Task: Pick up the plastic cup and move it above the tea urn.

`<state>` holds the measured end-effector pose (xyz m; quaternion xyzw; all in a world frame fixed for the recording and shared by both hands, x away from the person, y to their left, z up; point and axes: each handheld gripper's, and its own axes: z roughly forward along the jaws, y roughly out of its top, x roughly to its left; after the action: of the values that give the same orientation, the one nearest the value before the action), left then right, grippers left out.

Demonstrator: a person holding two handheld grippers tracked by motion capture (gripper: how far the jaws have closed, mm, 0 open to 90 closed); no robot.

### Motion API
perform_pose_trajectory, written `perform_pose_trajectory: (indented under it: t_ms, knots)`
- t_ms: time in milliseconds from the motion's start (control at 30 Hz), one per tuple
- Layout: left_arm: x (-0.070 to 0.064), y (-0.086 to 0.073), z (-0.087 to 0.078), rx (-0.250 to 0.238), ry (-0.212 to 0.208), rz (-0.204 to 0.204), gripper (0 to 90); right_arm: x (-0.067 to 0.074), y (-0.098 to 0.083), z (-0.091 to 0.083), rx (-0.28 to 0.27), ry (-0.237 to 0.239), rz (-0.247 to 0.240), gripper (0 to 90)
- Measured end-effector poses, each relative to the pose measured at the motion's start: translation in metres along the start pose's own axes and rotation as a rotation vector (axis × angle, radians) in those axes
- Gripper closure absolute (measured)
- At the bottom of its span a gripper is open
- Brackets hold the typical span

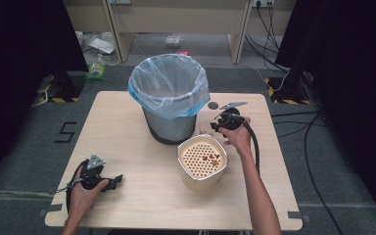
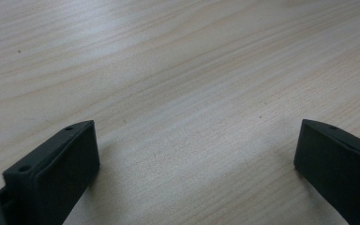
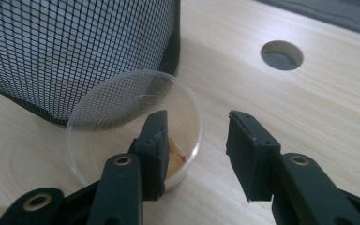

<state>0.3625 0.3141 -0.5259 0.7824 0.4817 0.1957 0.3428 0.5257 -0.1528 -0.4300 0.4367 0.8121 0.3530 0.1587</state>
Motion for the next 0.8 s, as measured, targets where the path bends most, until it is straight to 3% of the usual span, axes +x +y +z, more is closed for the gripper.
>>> perform_pose_trajectory:
  t_ms: [133, 200, 333, 467, 500, 600, 800]
  knots:
    - [0.0, 0.0, 0.0, 0.0, 0.0, 0.0, 0.0, 0.0, -0.001, 0.008, 0.026, 0.012, 0.002, 67.4]
    - [0.0, 0.0, 0.0, 0.0, 0.0, 0.0, 0.0, 0.0, -0.002, 0.014, 0.063, -0.006, -0.03, 76.8]
    - [0.0, 0.0, 0.0, 0.0, 0.0, 0.0, 0.0, 0.0, -0.004, 0.011, 0.063, -0.002, -0.046, 81.8]
    - [0.0, 0.0, 0.0, 0.0, 0.0, 0.0, 0.0, 0.001, -0.003, 0.004, 0.027, 0.004, -0.068, 85.7]
    - [0.0, 0.0, 0.0, 0.0, 0.0, 0.0, 0.0, 0.001, -0.001, -0.004, 0.004, -0.031, -0.108, 86.4]
    - [0.0, 0.0, 0.0, 0.0, 0.0, 0.0, 0.0, 0.0, 0.001, -0.012, -0.026, -0.038, -0.113, 86.6]
    - [0.0, 0.0, 0.0, 0.0, 0.0, 0.0, 0.0, -0.005, 0.004, -0.034, -0.091, -0.099, -0.135, 86.7]
